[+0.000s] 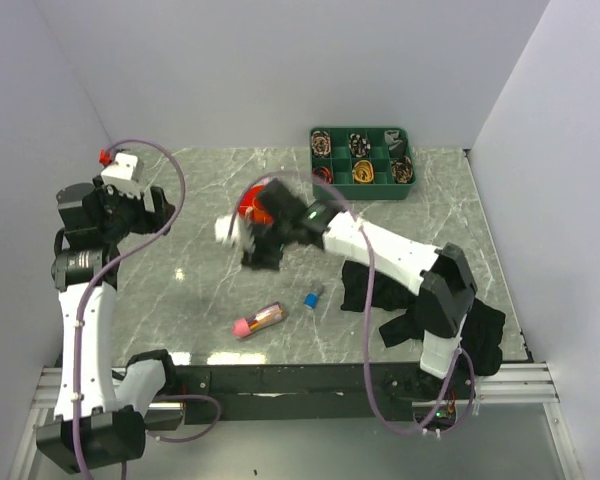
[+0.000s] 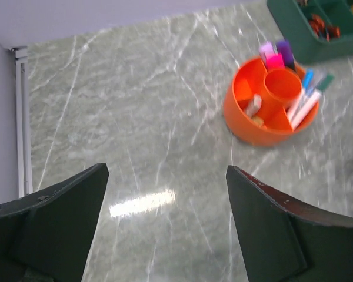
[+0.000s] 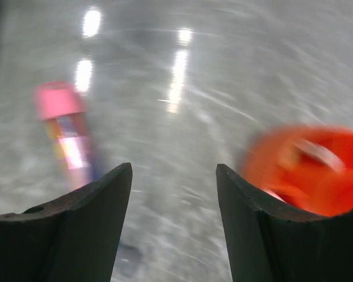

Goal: Sort the stationery into containers
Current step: Pick up the stationery from the center of the board.

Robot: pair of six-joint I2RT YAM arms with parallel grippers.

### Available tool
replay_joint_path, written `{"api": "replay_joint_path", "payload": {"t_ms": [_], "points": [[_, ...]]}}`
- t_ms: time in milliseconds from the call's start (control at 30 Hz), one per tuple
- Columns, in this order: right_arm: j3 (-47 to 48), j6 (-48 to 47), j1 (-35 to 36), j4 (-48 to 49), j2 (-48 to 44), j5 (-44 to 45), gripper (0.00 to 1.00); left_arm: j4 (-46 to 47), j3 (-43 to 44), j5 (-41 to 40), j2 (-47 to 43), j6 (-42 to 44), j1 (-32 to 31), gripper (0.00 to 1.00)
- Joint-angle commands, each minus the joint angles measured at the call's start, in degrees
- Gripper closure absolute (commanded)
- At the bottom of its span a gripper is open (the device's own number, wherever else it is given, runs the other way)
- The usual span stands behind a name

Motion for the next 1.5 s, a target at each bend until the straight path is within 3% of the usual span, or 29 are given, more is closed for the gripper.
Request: {"api": "replay_joint_path", "payload": {"t_ms": [0,33,233,467,700,833,933,967,1167,1267,1367,1467], "points": [[-2.68,-9.27,10.28,-16.06,3.04,3.39,0.16,8.12,4.37,-1.52,4.98,-6.18,0.05,0.09],[-2.68,-8.75,11.60,-17.21,5.14,3.84,0.00,8.20,4.81,-0.47,5.86,-7.41,0.22,0.09],[-4.09,-4.61,17.94,-11.87,7.17,8.67,0.00,13.47,1.04,-3.00,4.81,-15.94,0.49,0.09],[-1.54,-2.41,19.61,-9.22,10.69,12.10,0.00,12.69,1.56,-3.18,3.50,-14.89,-0.21,0.09],[-0.04,-1.01,19.52,-9.13,14.73,9.91,0.02,11.63,1.65,-3.70,1.91,-14.01,-0.39,0.09],[2.41,-0.57,19.61,-10.44,17.54,7.45,0.23,10.58,1.83,-4.67,1.39,-13.05,-0.21,0.09],[2.94,-1.27,19.87,-11.24,17.29,7.35,0.77,9.70,2.35,-4.59,1.30,-12.61,-0.21,0.09],[3.03,-1.10,19.79,-11.41,16.85,7.88,1.00,9.52,2.53,-4.59,1.56,-12.60,-0.30,0.09],[12.24,-1.02,16.28,-18.52,10.44,10.00,1.00,9.08,4.37,-3.27,3.49,-12.52,-0.30,0.10],[23.31,12.63,8.13,-17.84,8.50,4.30,1.00,10.13,4.46,-3.18,4.98,-12.60,-0.30,0.10],[26.42,28.45,-2.07,-7.85,6.48,-2.46,1.00,10.57,3.50,-1.17,7.09,-13.48,-0.30,0.10],[19.23,34.05,-7.63,6.74,2.18,-2.93,1.00,12.33,1.04,3.66,8.93,-13.66,-0.39,0.13]]}}
